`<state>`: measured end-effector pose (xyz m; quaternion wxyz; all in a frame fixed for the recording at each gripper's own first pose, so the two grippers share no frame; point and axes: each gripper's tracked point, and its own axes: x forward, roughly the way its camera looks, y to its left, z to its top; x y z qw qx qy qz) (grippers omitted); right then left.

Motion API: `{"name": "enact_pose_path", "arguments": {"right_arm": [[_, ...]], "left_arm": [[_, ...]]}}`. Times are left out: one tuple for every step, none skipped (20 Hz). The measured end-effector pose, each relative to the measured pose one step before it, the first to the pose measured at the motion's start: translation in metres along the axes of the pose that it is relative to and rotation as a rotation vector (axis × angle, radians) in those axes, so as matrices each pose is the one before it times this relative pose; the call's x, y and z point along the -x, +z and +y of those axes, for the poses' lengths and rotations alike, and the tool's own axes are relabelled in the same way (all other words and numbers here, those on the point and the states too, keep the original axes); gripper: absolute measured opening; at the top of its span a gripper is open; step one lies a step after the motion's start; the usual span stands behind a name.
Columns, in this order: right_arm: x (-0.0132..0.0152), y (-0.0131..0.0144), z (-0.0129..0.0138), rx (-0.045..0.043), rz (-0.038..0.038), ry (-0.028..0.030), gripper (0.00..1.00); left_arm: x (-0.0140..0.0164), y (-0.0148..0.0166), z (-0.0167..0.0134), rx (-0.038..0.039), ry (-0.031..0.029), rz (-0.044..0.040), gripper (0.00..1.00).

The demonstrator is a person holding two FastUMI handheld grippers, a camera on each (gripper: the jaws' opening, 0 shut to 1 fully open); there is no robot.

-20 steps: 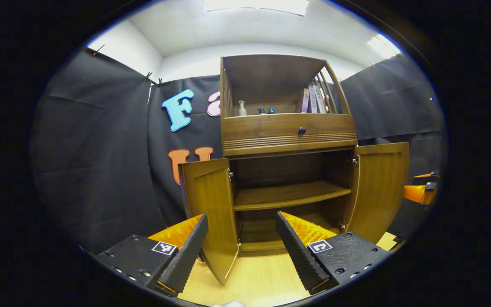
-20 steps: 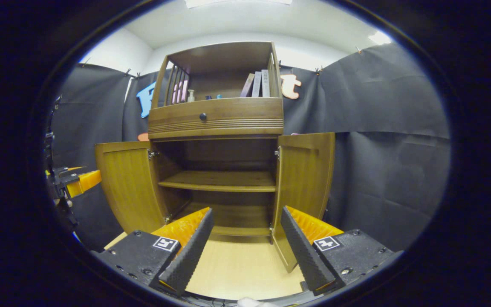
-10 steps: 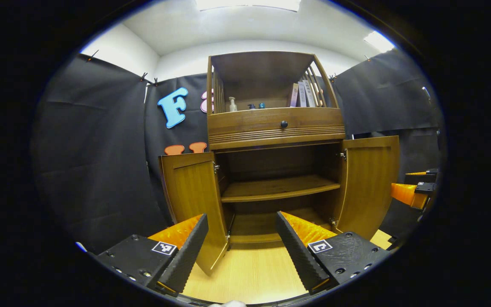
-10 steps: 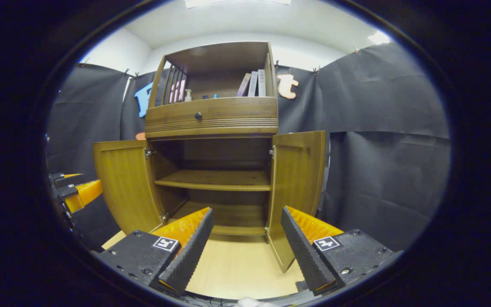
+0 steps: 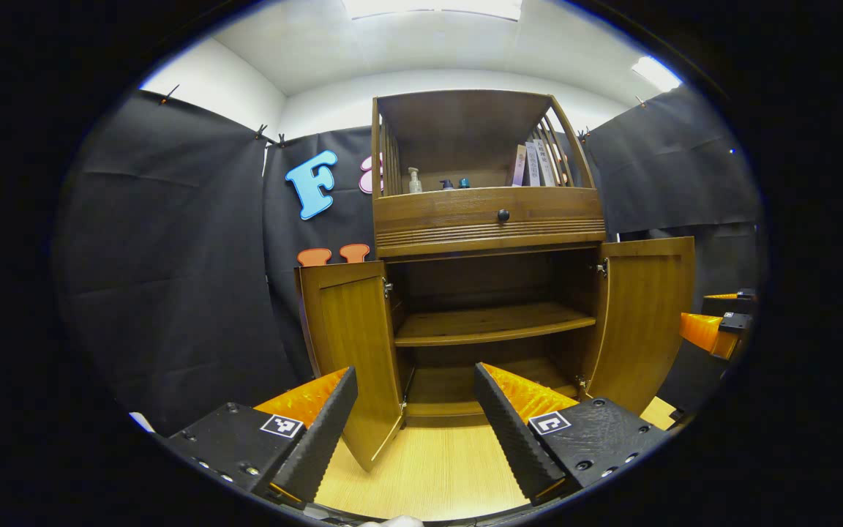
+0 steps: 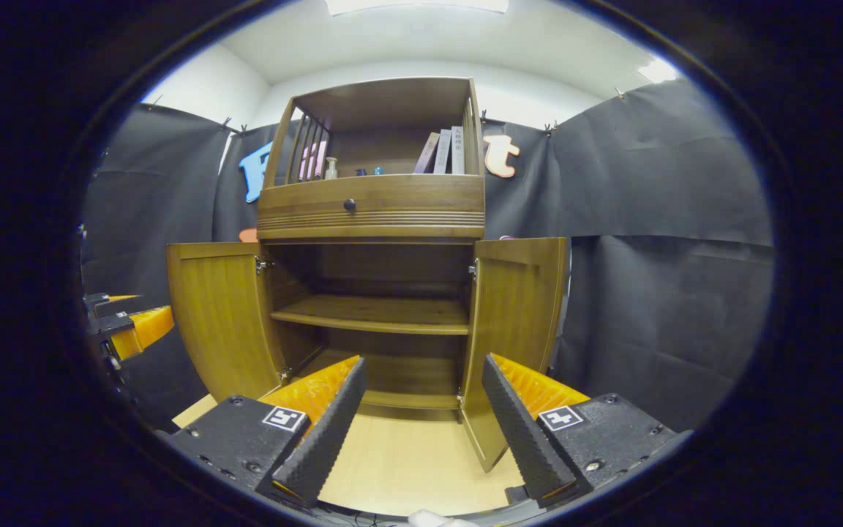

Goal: Open the right door of the double-door shoe cabinet with the right hand, and open the left door with the left hand.

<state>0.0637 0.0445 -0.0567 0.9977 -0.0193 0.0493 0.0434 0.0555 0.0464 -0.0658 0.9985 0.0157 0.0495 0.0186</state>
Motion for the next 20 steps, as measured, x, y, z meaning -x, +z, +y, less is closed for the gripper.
{"name": "enact_pose_path", "arguments": {"right_arm": [[-0.00093, 0.00046, 0.00026, 0.00363, -0.00185, 0.00069, 1.00], [-0.00102, 0.00129, -0.00045, 0.00152, -0.00256, -0.00109, 1.00], [-0.00153, 0.00086, -0.00085, -0.00201, 0.00057, 0.00148, 1.00], [-0.00048, 0.00006, -0.00020, -0.00343, -0.00003, 0.00139, 1.00], [-0.00047, 0.00031, -0.00006, -0.00260, 0.00117, 0.00271, 1.00], [-0.00081, -0.00017, 0.00049, 0.00031, 0.00257, 0.00343, 1.00], [-0.00104, 0.00095, 0.00054, 0.00199, 0.00082, 0.00291, 1.00], [-0.00078, 0.00096, 0.00044, 0.00275, -0.00294, 0.00250, 1.00], [-0.00057, 0.00138, 0.00080, 0.00354, -0.00183, 0.00190, 1.00], [0.00050, -0.00027, 0.00013, 0.00191, -0.00283, 0.00171, 1.00], [-0.00053, 0.00105, 0.00021, -0.00007, -0.00188, -0.00013, 1.00], [-0.00046, -0.00049, 0.00027, -0.00107, -0.00021, 0.00261, 1.00], [-0.00067, 0.00061, 0.00052, 0.00032, -0.00036, 0.00099, 1.00], [-0.00098, -0.00028, -0.00039, 0.00205, 0.00034, 0.00060, 1.00], [-0.00124, 0.00066, 0.00057, 0.00261, -0.00084, 0.00003, 1.00], [-0.00053, 0.00023, 0.00033, 0.00200, -0.00149, -0.00061, 1.00], [0.00041, 0.00030, 0.00003, 0.00148, -0.00116, 0.00123, 1.00], [0.00024, -0.00003, 0.00005, 0.00172, -0.00105, 0.00058, 1.00], [-0.00148, -0.00012, 0.00110, 0.00171, 0.00114, 0.00144, 1.00], [0.00030, -0.00056, 0.00086, 0.00002, 0.00047, 0.00237, 1.00]], "left_arm": [[-0.00018, -0.00163, 0.00004, 0.00152, 0.00048, 0.00420, 0.96], [0.00100, -0.00130, -0.00042, 0.00226, 0.00002, 0.00483, 0.96], [0.00142, 0.00026, -0.00038, 0.00109, 0.00133, 0.00418, 0.96], [0.00054, -0.00104, -0.00020, 0.00072, 0.00175, 0.00049, 0.96], [0.00139, -0.00020, 0.00097, -0.00152, 0.00187, -0.00159, 1.00], [-0.00005, 0.00029, -0.00012, -0.00050, 0.00445, 0.00028, 0.96], [0.00077, 0.00065, 0.00011, 0.00174, 0.00123, -0.00106, 0.96], [-0.00003, 0.00093, -0.00120, 0.00257, -0.00261, -0.00072, 0.96], [-0.00075, 0.00058, -0.00139, -0.00039, 0.00079, -0.00171, 0.96], [-0.00255, 0.00049, -0.00149, -0.00142, 0.00121, -0.00123, 0.96], [-0.00023, -0.00050, 0.00049, -0.00127, 0.00025, -0.00136, 0.96], [-0.00004, -0.00028, -0.00005, -0.00161, 0.00106, -0.00054, 0.96], [-0.00026, -0.00024, 0.00063, -0.00073, 0.00120, 0.00122, 0.96], [0.00058, -0.00021, 0.00033, 0.00069, 0.00029, 0.00140, 0.96], [-0.00021, -0.00027, -0.00049, 0.00145, -0.00005, 0.00033, 0.96], [0.00033, -0.00032, 0.00003, 0.00097, 0.00006, 0.00178, 0.96], [0.00049, -0.00014, 0.00004, 0.00067, -0.00012, 0.00056, 0.96], [-0.00010, 0.00009, -0.00018, 0.00045, -0.00007, 0.00139, 0.96], [0.00041, -0.00047, -0.00043, -0.00068, -0.00108, 0.00134, 0.96], [-0.00038, -0.00028, 0.00060, -0.00128, -0.00030, -0.00007, 0.90]]}}
